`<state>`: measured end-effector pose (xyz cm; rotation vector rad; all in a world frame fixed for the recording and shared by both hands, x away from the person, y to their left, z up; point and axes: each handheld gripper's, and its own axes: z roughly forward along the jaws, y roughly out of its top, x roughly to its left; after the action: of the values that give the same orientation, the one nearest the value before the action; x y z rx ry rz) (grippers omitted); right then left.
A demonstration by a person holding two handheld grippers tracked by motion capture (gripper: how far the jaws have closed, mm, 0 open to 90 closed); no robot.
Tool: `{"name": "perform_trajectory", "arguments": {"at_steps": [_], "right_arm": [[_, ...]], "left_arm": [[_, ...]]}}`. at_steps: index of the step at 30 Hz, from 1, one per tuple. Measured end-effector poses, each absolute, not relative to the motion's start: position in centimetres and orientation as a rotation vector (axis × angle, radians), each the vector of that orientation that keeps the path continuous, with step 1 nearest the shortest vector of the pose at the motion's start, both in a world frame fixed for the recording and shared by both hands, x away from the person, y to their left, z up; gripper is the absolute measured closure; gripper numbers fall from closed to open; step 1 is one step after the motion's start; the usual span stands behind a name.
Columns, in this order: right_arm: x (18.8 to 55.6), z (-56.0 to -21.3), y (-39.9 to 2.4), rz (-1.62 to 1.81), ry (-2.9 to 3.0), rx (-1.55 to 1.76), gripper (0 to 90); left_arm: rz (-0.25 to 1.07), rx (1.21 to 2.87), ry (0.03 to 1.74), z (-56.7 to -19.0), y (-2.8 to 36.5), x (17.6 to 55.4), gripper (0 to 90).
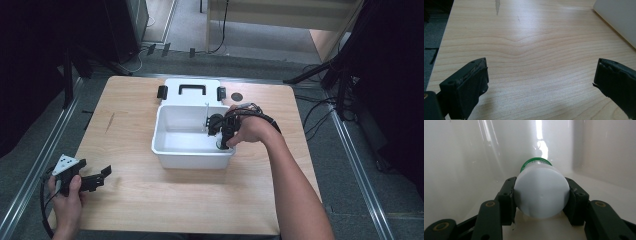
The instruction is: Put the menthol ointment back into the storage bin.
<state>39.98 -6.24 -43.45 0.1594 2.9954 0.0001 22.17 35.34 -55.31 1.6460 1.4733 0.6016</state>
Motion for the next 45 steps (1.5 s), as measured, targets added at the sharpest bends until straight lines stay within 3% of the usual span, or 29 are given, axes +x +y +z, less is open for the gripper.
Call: {"name": "perform_trajectory", "arguments": {"at_steps": [45], "right_arm": [[40.1, -45.0, -3.8, -0.179, 3.008, 0.206, 50.9]], "left_arm": [[0.602, 1.647, 1.474, -55.3, 35.3, 22.2, 0.0]]}}
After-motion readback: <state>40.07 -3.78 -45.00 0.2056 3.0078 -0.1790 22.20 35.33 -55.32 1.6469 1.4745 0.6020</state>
